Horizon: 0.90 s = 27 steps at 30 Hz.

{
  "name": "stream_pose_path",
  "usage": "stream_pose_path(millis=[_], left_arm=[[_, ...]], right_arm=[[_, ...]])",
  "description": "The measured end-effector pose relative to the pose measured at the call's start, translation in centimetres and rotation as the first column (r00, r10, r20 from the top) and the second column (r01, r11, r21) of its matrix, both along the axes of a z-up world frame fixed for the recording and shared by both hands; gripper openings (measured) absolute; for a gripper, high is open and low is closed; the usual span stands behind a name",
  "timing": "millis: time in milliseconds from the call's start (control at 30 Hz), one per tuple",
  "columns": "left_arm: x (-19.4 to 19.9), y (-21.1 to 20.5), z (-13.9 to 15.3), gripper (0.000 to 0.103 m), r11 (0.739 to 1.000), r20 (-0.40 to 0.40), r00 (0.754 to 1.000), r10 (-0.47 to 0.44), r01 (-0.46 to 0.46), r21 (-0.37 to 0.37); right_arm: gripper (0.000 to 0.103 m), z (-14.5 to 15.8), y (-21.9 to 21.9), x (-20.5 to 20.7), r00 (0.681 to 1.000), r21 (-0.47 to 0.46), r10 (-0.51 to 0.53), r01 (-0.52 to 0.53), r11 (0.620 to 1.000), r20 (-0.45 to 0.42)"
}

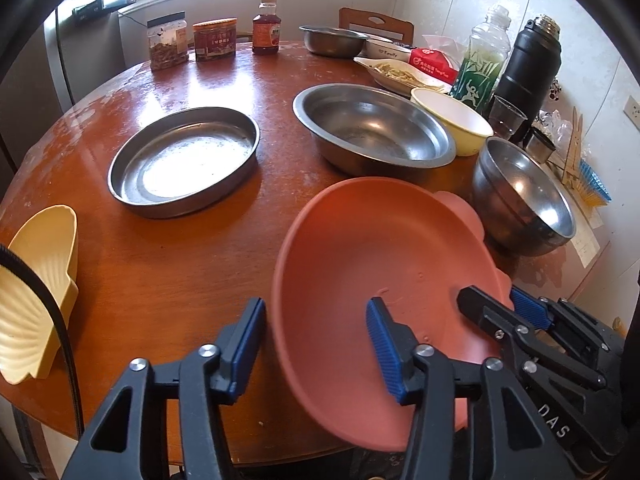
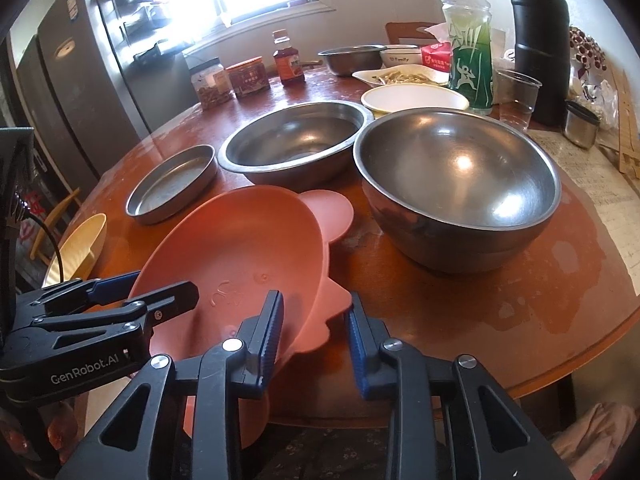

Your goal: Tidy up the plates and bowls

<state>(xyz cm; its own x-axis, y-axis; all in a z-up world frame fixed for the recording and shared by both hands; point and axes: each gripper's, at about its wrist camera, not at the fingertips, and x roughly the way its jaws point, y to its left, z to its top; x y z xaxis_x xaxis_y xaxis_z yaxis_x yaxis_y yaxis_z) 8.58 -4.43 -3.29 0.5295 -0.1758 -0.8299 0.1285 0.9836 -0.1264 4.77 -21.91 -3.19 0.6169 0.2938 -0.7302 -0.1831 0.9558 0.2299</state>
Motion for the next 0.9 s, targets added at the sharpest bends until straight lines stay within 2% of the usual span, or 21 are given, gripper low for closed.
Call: stream_pose_path(millis=[100,533,900], left_arm=[[-0.2,0.0,0.1,0.045,1.0,0.0,1.0,-0.002,0.002,-0.004],[-2.0,2.6,1.6,0.045,0.999,0.029,0.998,0.047,-0.046,-0.029],[-3.9,6.9,3.8,0.045,0.988,0.103,0.983,0.155,-0.153,-0.028]], right_arm=[[0.029,0.1,0.6,-0.2,1.0,0.001,0.02,-0.02,1.0,0.005],[0.028,1.7,2.5,-1.2,0.997,0.007,0.065,-0.066,0.998,0.047],[0.028,4.0,6.6,-1.4,0.984,0.005,0.147,-0.148,0.989,0.1]])
